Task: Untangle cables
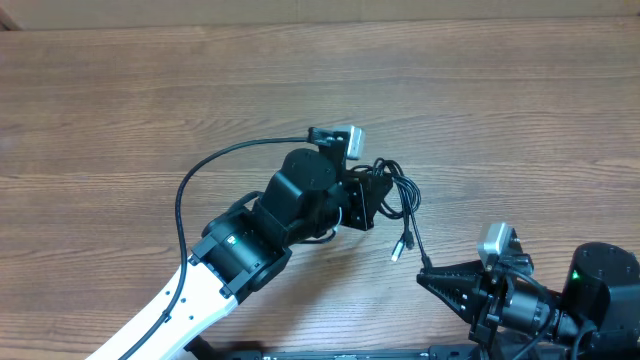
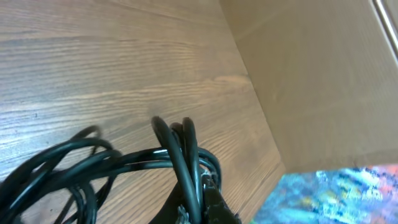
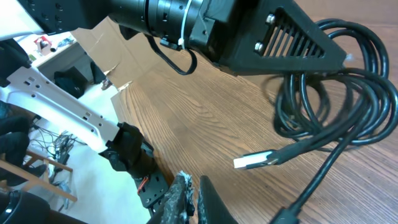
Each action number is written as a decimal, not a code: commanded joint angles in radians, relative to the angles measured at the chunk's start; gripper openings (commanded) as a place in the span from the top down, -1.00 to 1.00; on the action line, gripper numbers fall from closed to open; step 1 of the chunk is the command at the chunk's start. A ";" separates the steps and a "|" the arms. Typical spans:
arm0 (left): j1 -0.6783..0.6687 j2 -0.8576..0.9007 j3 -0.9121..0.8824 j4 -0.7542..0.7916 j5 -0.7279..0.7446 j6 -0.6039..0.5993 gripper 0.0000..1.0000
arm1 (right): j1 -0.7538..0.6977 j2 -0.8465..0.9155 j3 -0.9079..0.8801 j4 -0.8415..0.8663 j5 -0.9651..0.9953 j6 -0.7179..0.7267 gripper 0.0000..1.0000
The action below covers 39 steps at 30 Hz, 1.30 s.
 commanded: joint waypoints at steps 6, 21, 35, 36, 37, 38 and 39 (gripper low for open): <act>0.003 0.002 0.006 0.011 0.409 0.550 0.91 | -0.001 -0.007 0.013 0.032 0.280 0.195 -0.57; 0.003 0.002 0.006 0.119 0.600 0.587 0.92 | -0.001 -0.007 0.013 0.032 0.282 0.196 0.92; 0.003 0.002 0.006 0.131 0.054 0.043 0.92 | 0.000 -0.007 0.013 0.001 0.208 0.134 0.92; 0.003 0.002 0.006 0.131 0.048 0.034 0.91 | -0.001 -0.007 0.013 0.001 0.208 0.134 0.92; 0.003 0.002 0.006 0.132 0.048 0.031 0.92 | -0.001 -0.007 0.013 0.001 0.208 0.134 0.92; 0.003 0.002 0.006 0.130 0.050 0.031 0.92 | -0.001 -0.007 0.013 0.001 0.210 0.135 0.92; 0.003 0.002 0.006 0.126 0.050 0.032 0.92 | -0.001 -0.007 0.013 0.001 0.211 0.135 0.92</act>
